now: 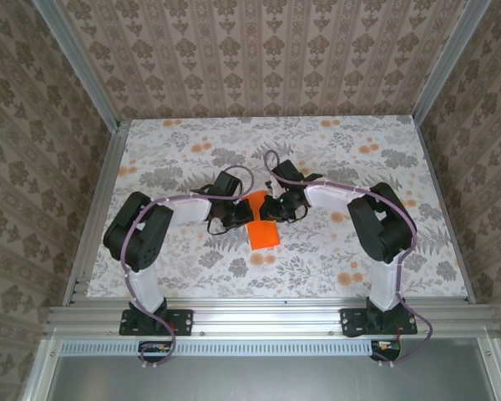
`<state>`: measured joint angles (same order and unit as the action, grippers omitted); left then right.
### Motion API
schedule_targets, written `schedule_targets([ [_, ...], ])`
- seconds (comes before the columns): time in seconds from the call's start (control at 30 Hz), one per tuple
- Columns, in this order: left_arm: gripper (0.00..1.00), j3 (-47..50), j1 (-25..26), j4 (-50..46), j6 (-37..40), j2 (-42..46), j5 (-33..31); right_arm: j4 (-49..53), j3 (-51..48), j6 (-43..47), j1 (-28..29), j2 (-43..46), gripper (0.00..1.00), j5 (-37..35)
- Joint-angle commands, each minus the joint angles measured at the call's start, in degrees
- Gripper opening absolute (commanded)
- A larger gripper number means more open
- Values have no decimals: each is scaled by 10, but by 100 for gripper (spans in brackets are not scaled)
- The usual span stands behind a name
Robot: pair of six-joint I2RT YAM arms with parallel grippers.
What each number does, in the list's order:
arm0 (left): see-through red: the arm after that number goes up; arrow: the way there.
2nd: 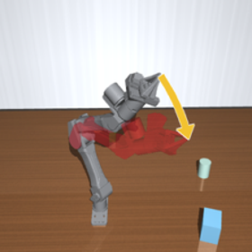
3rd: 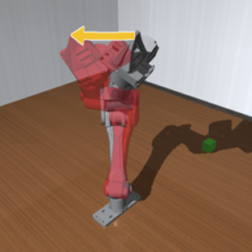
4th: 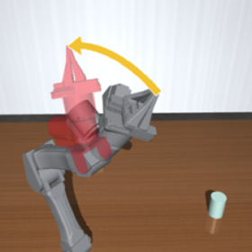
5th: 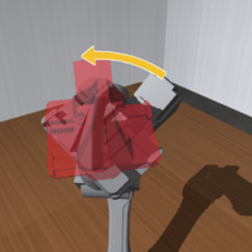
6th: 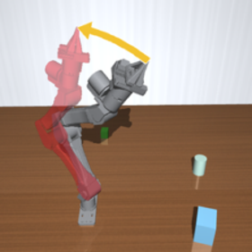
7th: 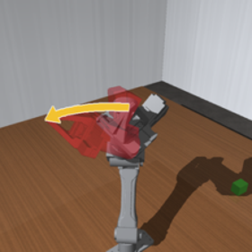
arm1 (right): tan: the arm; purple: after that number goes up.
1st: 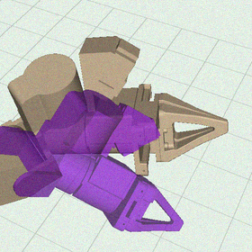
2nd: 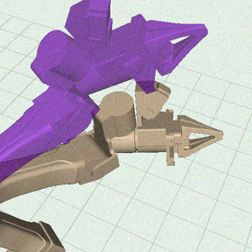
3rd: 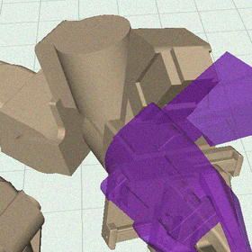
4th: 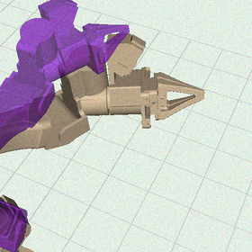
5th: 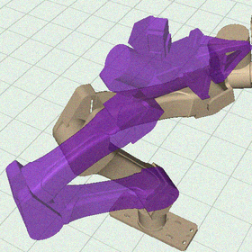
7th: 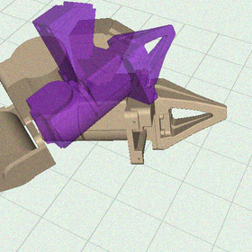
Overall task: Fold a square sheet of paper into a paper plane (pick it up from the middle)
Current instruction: Hold the square sheet of paper at the center of the table, then first fold in half a square sheet of paper at the center of the table.
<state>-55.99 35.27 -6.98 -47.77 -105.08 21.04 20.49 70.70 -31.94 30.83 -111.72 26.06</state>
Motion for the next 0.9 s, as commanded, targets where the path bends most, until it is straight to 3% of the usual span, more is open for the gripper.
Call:
schedule_targets([
  [0.0,8,12,5,-64,18,-42,-32,-8,14,-1,-6,-24,16,14],
  [0.4,7,9,3,-102,50,-61,-58,-75,-127,-16,-74,24,16,8],
  [0.63,6,5,3,-99,54,-65,-51,-48,-61,-11,-65,65,17,14],
  [0.87,6,-3,5,-95,54,-71,-43,-54,23,-20,-40,-29,17,30],
])
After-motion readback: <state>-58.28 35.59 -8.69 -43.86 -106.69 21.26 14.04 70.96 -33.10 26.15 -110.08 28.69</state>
